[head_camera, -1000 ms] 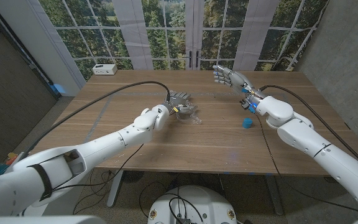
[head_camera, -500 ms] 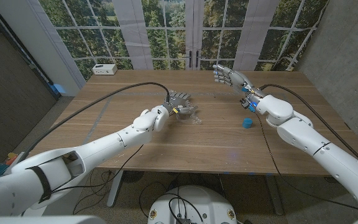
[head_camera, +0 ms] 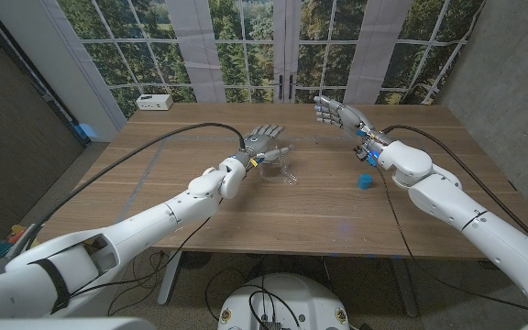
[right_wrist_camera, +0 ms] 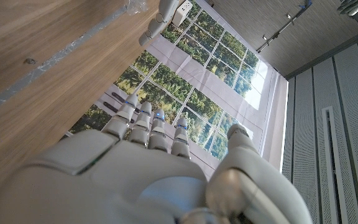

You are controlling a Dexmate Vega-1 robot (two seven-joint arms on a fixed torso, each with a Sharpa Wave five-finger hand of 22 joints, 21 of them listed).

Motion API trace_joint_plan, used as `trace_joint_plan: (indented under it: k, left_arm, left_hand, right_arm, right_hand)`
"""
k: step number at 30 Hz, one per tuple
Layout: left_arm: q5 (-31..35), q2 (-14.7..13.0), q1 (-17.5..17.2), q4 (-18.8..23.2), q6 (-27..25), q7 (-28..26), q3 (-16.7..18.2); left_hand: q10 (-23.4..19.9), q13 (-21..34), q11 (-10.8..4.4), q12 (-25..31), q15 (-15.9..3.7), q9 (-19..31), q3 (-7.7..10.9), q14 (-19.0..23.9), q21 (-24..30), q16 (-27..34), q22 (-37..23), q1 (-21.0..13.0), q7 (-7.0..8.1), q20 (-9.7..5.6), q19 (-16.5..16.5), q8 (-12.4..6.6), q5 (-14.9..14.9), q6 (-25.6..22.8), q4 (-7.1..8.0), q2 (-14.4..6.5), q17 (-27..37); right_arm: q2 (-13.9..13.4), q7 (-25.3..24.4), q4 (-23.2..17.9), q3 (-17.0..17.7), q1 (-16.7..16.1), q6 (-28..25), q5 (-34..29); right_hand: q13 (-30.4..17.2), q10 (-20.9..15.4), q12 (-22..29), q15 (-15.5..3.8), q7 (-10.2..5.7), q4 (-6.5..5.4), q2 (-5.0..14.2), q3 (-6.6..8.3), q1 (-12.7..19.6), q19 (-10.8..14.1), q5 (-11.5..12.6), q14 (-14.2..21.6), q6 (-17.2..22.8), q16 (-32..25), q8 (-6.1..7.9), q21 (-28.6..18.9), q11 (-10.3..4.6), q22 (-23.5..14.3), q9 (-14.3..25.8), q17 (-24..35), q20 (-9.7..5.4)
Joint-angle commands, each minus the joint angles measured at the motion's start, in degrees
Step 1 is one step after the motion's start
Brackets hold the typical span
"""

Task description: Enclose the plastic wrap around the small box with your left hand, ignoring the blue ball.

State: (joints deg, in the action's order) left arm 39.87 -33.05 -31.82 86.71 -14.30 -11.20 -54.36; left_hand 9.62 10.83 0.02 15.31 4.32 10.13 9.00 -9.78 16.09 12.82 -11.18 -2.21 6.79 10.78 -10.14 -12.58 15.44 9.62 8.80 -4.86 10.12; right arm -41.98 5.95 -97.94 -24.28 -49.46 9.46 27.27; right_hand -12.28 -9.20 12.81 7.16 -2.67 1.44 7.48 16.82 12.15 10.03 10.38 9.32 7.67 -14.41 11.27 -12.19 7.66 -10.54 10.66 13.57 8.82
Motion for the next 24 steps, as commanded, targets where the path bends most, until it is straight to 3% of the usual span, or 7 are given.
trace_joint_plan:
  k: [1, 3, 6, 11, 14, 20, 24]
  left_arm:
    - [-4.2, -0.7, -4.3, 2.9, 0.0, -4.3, 6.7]
    - [-4.9, -1.0, -4.2, 3.6, -1.2, -2.8, 7.2]
    - [-4.7, -1.1, -4.2, 4.3, -3.8, -1.7, 7.4]
    - [-0.8, -2.4, -3.1, 5.7, -7.5, 0.5, 5.8]
    - [1.7, -2.8, -2.6, 6.3, -9.4, 1.1, 4.8]
    - [7.0, -3.7, -1.0, 7.8, -13.2, 4.4, 3.0]
    - [9.1, -4.7, 0.1, 8.8, -14.5, 7.8, 2.7]
  left_hand:
    - [-0.6, 0.2, -0.10, 0.5, 0.37, 0.1, 0.50, -1.5, 0.1, 0.2, 0.0, -1.0, 0.48, 0.63, -7.9, -0.14, -0.1, 0.4, -0.57, -2.9, 0.1]
    - [-2.1, 0.3, 0.27, 0.7, 0.43, 0.1, 1.13, -0.3, 0.6, 0.1, 0.0, -2.3, 0.29, 0.75, -6.0, -0.39, -0.5, -1.4, -1.49, -2.6, 0.1]
    - [-5.2, 0.4, 0.37, 1.0, 0.63, 0.2, 3.88, 2.7, 2.6, -0.3, 0.0, -6.8, -0.53, 0.19, 0.7, -0.82, -1.5, -6.0, -4.27, -3.1, 0.2]
    - [-11.2, 0.5, 0.86, 1.5, -0.85, 0.3, 12.74, 7.9, 3.4, -0.7, 0.1, -18.4, -3.11, -3.19, 6.2, -1.20, -4.1, -13.1, -12.08, -5.3, 0.0]
    - [-12.7, 0.5, 0.29, 1.5, -1.91, 0.4, 15.19, 9.3, 3.7, -0.9, 0.1, -21.9, -3.34, -4.04, 7.8, -1.31, -4.0, -15.3, -14.86, -4.9, 0.0]
    - [-14.6, 0.6, -0.44, 1.6, -2.65, 0.5, 17.25, 10.7, 3.8, -1.1, 0.2, -25.8, -3.98, -3.70, 9.4, -1.79, -3.8, -18.4, -18.02, -4.0, -0.1]
    - [-14.6, 0.6, -0.71, 1.4, -2.71, 0.5, 17.73, 10.8, 3.9, -1.3, 0.2, -27.1, -4.11, -3.55, 10.1, -1.79, -3.8, -19.1, -18.79, -3.5, -0.1]
  right_arm:
    - [0.0, -0.2, -0.4, 0.0, -0.1, -0.1, 0.0]
    - [0.1, -0.2, -0.4, -0.1, -0.1, -0.1, 0.0]
    - [0.0, -0.2, -0.4, -0.1, 0.0, -0.3, -0.1]
    - [0.2, -0.2, -0.3, -0.2, 0.0, 0.1, -0.3]
    - [0.2, 0.2, -0.2, -0.5, 0.2, 0.1, -0.3]
    - [0.2, 0.0, -0.4, -0.3, -0.1, 0.1, -0.2]
    - [0.2, 0.2, -0.3, -0.4, 0.0, 0.1, -0.2]
  right_hand:
    - [0.0, -0.3, -0.3, 0.11, 0.04, -0.13, -0.19, 0.11, -0.4, 0.6, 0.2, 0.3, 0.4, 0.1, 0.02, -0.4, -0.21, -0.2, 0.2, 0.1, 0.08]
    - [0.0, -0.3, -0.3, 0.06, 0.07, -0.12, -0.16, 0.13, -0.4, 0.6, 0.2, 0.3, 0.4, 0.1, 0.02, -0.4, -0.19, -0.2, 0.2, 0.1, 0.11]
    - [0.0, -0.2, -0.3, 0.09, 0.06, -0.12, -0.18, 0.12, -0.4, 0.6, 0.2, 0.3, 0.4, 0.1, 0.01, -0.4, -0.27, -0.2, 0.2, 0.1, 0.05]
    - [0.0, -0.3, -0.3, 0.07, 0.07, -0.13, -0.19, 0.12, -0.4, 0.6, 0.2, 0.3, 0.5, 0.2, 0.02, -0.4, -0.34, -0.2, 0.2, 0.1, 0.05]
    - [0.0, -0.3, -0.4, 0.11, 0.06, -0.09, -0.18, 0.14, -0.3, 0.6, 0.2, 0.3, 0.5, 0.2, 0.02, -0.4, -0.29, -0.2, 0.2, 0.1, 0.10]
    - [0.0, -0.3, -0.4, 0.14, 0.07, -0.09, -0.19, 0.14, -0.3, 0.6, 0.2, 0.3, 0.5, 0.2, 0.02, -0.4, -0.28, -0.2, 0.2, 0.1, 0.08]
    - [0.0, -0.4, -0.4, 0.10, 0.04, -0.11, -0.20, 0.13, -0.4, 0.6, 0.2, 0.3, 0.5, 0.2, 0.00, -0.4, -0.28, -0.2, 0.2, 0.1, 0.02]
